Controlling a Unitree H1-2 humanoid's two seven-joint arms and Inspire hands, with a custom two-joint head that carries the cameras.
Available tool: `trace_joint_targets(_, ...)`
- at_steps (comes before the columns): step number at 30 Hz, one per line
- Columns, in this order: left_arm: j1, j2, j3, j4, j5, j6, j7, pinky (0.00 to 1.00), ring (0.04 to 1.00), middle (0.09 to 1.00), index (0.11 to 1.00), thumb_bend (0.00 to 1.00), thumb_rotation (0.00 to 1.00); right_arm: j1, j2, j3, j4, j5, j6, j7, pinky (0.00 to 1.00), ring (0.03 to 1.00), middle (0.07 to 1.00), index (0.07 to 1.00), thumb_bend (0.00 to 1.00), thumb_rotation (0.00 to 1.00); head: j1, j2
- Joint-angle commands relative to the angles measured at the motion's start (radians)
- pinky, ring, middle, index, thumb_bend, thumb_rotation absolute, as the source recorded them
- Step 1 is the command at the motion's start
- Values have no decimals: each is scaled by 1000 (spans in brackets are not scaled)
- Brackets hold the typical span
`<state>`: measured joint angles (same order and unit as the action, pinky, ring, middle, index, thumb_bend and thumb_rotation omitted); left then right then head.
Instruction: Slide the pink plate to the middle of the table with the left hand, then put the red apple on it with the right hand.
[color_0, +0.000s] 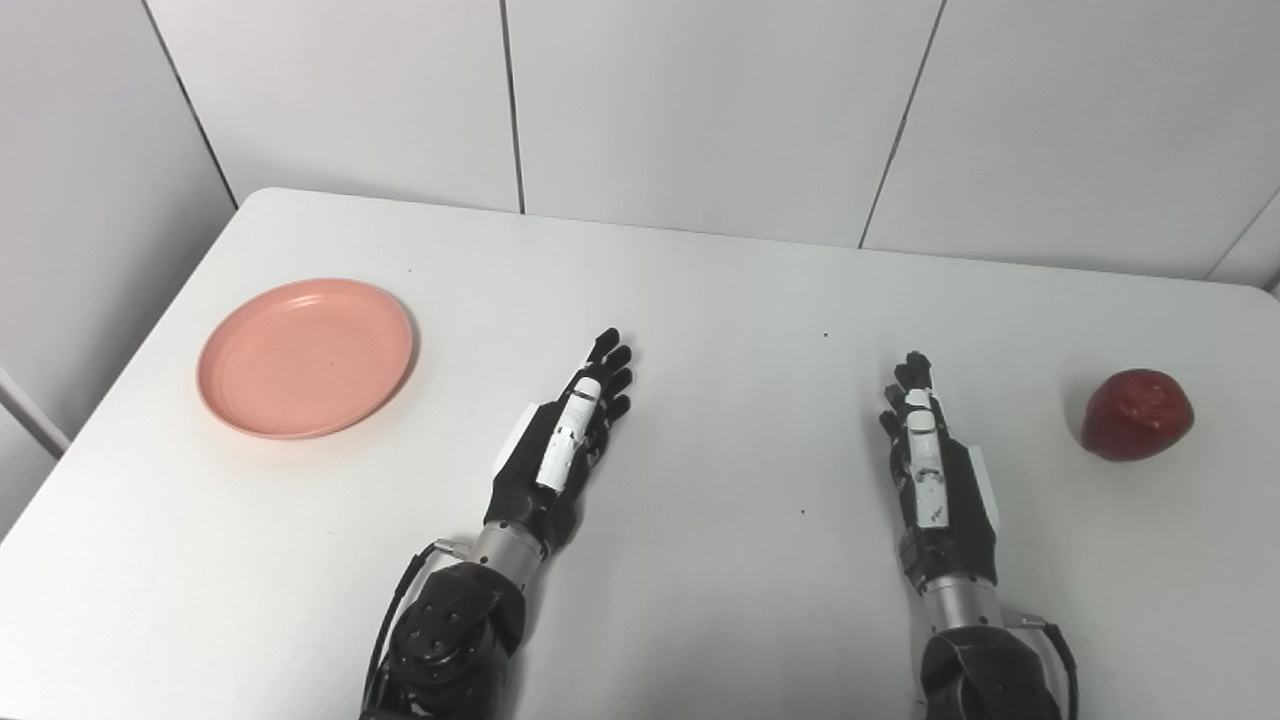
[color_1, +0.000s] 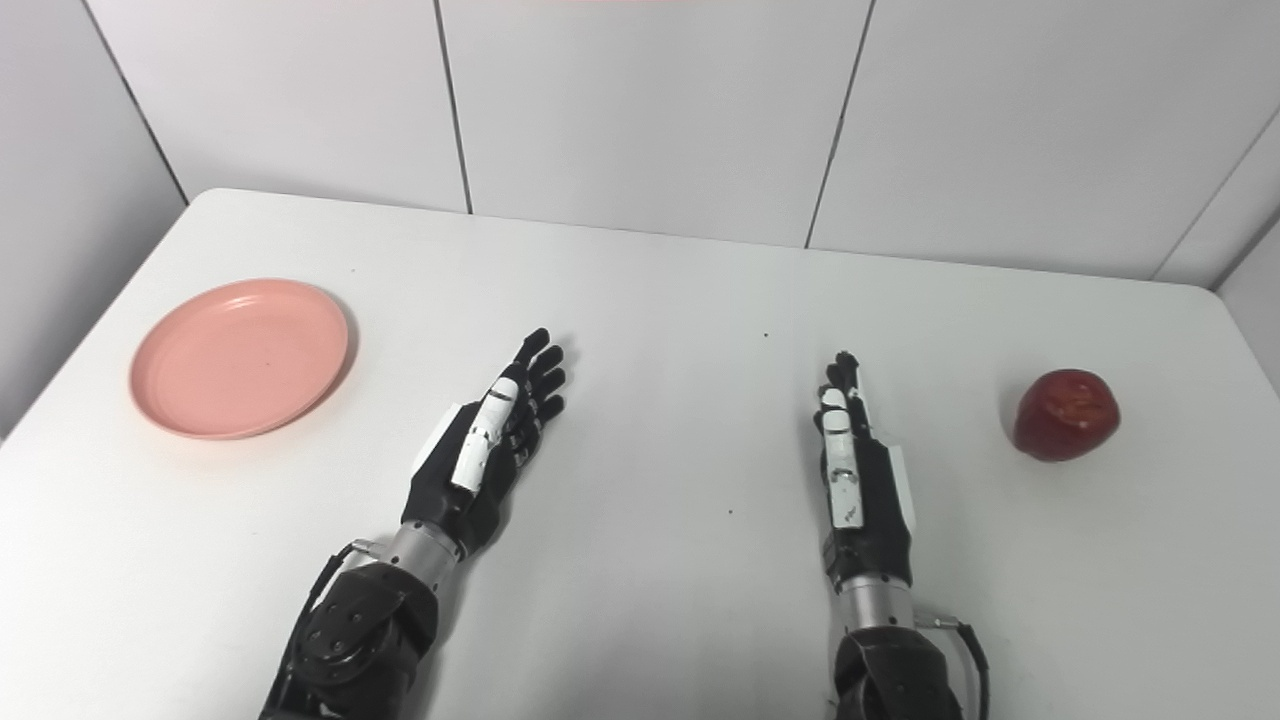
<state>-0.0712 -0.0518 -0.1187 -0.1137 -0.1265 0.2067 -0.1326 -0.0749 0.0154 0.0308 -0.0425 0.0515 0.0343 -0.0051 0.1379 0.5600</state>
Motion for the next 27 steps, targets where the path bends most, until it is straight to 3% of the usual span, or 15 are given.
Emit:
trace_joint_targets(1,-17,-20,-13,0,5,-38,-2,1000,1000,1000,1000,400,1000,-12,-14,-4,-16,9,-56,25,1000,1000,1000,1000,204,1000,16,-6)
trace_joint_targets(14,-24,-48,-52,63,35,-69,9,1000,1000,1000,1000,419,1000,-6,-38,-34,9,68,-67,63,1000,1000,1000,1000,202,1000,126,-70)
trace_joint_targets(27,-24,-55,-51,71,52,-73,15,1000,1000,1000,1000,426,1000,-5,-31,-44,10,72,-53,64,1000,1000,1000,1000,217,1000,141,-82)
